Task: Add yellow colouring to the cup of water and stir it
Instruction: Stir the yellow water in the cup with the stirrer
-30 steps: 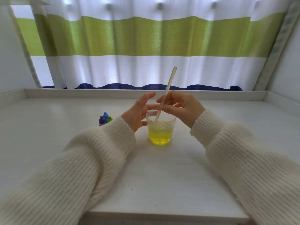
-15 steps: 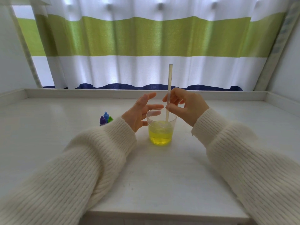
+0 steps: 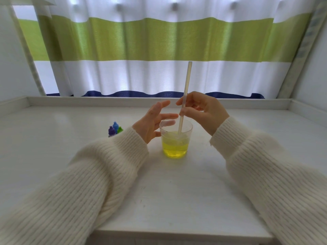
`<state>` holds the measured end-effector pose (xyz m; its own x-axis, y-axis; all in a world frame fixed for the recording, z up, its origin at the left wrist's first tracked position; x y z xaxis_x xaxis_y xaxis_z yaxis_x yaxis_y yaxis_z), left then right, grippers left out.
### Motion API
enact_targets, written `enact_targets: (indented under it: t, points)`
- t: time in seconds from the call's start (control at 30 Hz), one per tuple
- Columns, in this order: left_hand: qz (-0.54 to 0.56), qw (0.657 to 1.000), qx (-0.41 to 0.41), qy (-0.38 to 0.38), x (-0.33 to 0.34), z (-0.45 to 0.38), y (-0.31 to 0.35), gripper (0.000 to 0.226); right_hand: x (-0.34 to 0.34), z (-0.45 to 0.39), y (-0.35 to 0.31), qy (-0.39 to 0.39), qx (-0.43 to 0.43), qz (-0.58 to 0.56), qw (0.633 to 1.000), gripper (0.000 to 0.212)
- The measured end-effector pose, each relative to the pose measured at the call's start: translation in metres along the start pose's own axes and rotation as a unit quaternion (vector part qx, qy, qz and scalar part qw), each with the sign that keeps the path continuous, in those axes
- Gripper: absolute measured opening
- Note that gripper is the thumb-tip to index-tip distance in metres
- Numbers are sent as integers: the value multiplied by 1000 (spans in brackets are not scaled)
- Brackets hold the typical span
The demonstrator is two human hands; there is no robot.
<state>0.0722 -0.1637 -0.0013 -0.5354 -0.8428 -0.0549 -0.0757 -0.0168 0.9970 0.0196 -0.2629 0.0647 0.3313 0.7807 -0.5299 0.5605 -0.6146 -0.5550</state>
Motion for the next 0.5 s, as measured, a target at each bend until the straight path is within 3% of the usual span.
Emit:
enact_targets:
  t: [0.5]
  points:
    - [-8, 1000, 3, -1, 1, 2, 2, 61, -32, -1, -6, 102, -27, -19, 994, 15]
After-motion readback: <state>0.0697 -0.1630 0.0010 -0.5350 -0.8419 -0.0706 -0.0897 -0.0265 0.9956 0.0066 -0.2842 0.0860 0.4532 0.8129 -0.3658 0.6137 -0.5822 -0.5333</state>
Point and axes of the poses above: each hand's wrist, its own z-axis away from the middle knuckle, its own x-axis out of the palm, y = z × x, the point moved 10 cm from there along -z, towards the middle knuckle, and after that the axes turned 7 degrees about -x, right-handed, at the moved point
